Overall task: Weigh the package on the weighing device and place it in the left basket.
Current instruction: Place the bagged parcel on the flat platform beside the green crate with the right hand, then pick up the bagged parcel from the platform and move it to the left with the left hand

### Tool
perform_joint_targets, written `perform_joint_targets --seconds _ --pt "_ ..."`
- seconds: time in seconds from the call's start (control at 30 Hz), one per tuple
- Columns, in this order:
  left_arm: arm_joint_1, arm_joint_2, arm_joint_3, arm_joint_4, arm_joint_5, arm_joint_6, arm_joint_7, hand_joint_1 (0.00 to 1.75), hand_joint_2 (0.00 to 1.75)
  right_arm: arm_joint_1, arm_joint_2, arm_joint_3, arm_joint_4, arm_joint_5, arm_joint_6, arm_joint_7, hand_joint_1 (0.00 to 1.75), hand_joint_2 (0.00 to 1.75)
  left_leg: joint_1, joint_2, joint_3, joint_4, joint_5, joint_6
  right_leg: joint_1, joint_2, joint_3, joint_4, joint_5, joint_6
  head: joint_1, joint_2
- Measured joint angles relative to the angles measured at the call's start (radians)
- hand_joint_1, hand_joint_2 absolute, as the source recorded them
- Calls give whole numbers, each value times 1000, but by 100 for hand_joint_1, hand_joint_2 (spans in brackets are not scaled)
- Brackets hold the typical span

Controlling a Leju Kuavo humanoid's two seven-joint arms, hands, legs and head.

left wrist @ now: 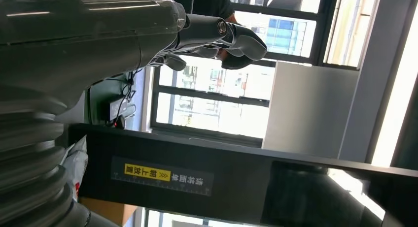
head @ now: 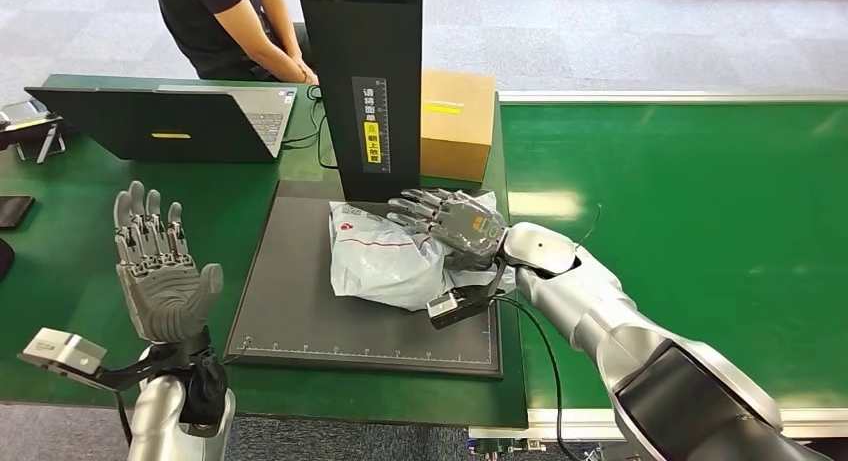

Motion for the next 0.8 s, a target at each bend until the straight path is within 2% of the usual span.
perform_joint_targets --seconds 0.13,0.27,0.4,0.5,0.6,0.7,0.8 --pt "0 1 -28 8 -4 14 0 0 175 43 -1 -47 -35 -176 -39 -8 0 0 0 0 0 0 0 0 0 0 0 0 0 0 0 0" --pt "2 2 -52 22 -4 23 0 0 175 109 -11 -76 -156 -430 14 -9 0 0 0 1 0 0 0 0 0 1 0 0 0 0 0 0" --pt "13 6 -63 35 1 13 0 0 175 206 -37 -121 -341 -699 159 -9 0 0 0 1 0 0 0 0 0 1 -1 0 0 0 0 0" --pt "20 13 -73 54 33 -58 0 0 175 300 -64 -180 -493 -837 302 -10 0 0 0 0 0 0 0 0 0 0 -1 -1 -1 0 0 0" --pt "21 24 -76 97 52 -138 0 0 175 407 -95 -251 -638 -903 425 -10 0 0 0 0 0 0 -1 0 0 0 -1 -2 -1 0 0 0" --pt "21 37 -76 143 16 -171 0 0 175 532 -117 -349 -765 -913 499 -10 0 0 0 -1 -1 0 -1 1 0 -1 0 -2 -1 0 0 0" --pt "22 47 -76 177 -23 -186 4 0 175 645 -124 -459 -853 -914 524 -10 0 131 0 -1 -1 0 -2 0 0 0 -1 -2 -1 0 0 0"
